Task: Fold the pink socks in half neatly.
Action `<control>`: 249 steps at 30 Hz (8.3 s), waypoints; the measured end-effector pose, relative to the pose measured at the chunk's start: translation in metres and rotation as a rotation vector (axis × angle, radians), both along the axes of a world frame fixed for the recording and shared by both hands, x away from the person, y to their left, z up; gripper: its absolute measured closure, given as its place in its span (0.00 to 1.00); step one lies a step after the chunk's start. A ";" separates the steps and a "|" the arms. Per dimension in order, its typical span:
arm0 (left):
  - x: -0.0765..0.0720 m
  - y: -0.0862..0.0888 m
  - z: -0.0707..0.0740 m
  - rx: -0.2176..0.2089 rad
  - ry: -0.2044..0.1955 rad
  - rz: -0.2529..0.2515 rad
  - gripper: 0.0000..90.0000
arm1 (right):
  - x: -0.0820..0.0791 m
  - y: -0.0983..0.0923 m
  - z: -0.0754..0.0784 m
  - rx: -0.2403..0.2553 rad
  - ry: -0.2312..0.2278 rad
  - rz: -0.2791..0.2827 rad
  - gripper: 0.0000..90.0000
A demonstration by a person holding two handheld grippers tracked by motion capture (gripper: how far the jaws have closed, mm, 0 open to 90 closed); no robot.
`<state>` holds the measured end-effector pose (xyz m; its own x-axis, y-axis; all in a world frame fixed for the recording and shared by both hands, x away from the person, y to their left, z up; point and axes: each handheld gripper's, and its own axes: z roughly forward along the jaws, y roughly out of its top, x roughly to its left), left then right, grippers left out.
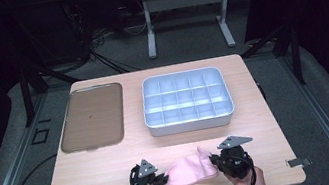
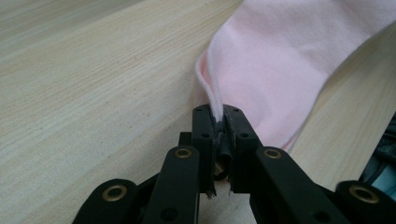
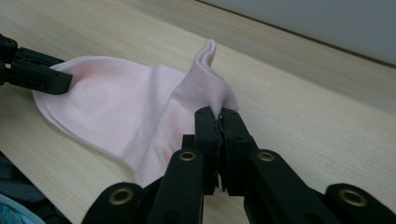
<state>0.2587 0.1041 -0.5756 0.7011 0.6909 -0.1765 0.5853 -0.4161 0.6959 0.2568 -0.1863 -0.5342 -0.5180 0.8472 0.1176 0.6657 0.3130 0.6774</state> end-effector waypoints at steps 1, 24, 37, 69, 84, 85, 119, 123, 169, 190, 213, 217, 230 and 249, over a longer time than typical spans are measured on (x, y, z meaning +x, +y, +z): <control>0.000 0.000 0.000 -0.001 0.001 0.000 0.93 | -0.001 0.003 0.003 -0.017 -0.014 0.007 0.97; 0.005 0.003 -0.003 -0.058 0.059 0.018 0.93 | -0.014 0.071 0.018 -0.188 -0.111 0.169 0.96; 0.006 0.005 -0.003 -0.075 0.076 0.021 0.92 | -0.014 0.102 0.008 -0.232 -0.097 0.238 0.95; 0.007 0.008 -0.006 -0.084 0.083 0.033 0.87 | -0.004 0.083 -0.008 -0.072 -0.017 0.235 0.59; 0.007 0.009 -0.007 -0.091 0.084 0.036 0.90 | 0.002 0.101 -0.019 -0.126 0.027 0.253 0.62; 0.007 0.008 -0.007 -0.092 0.085 0.037 0.90 | 0.002 0.102 -0.020 -0.134 0.042 0.256 0.63; 0.007 0.008 -0.007 -0.089 0.076 0.037 0.92 | -0.013 0.109 -0.001 0.052 -0.122 0.445 0.92; 0.007 0.008 -0.008 -0.094 0.076 0.042 0.92 | -0.012 0.111 -0.010 0.051 -0.102 0.495 0.90; 0.006 0.023 0.008 -0.105 0.027 0.090 0.66 | 0.009 0.083 -0.040 0.021 -0.042 0.354 0.79; -0.004 -0.003 0.016 0.012 -0.028 -0.039 0.86 | 0.008 0.069 -0.033 0.024 -0.071 0.304 0.72; -0.001 0.009 0.010 -0.069 -0.056 -0.006 0.73 | 0.013 0.074 -0.043 -0.064 -0.044 0.198 0.35; -0.004 0.006 0.019 -0.089 -0.071 -0.080 0.72 | 0.014 0.073 -0.043 -0.065 -0.037 0.199 0.33; -0.003 -0.002 0.002 0.047 -0.080 -0.066 0.95 | 0.019 0.073 -0.042 -0.063 -0.013 0.214 0.35; -0.005 -0.002 0.000 0.035 -0.083 -0.053 0.98 | 0.014 0.067 -0.036 0.065 0.157 0.187 0.67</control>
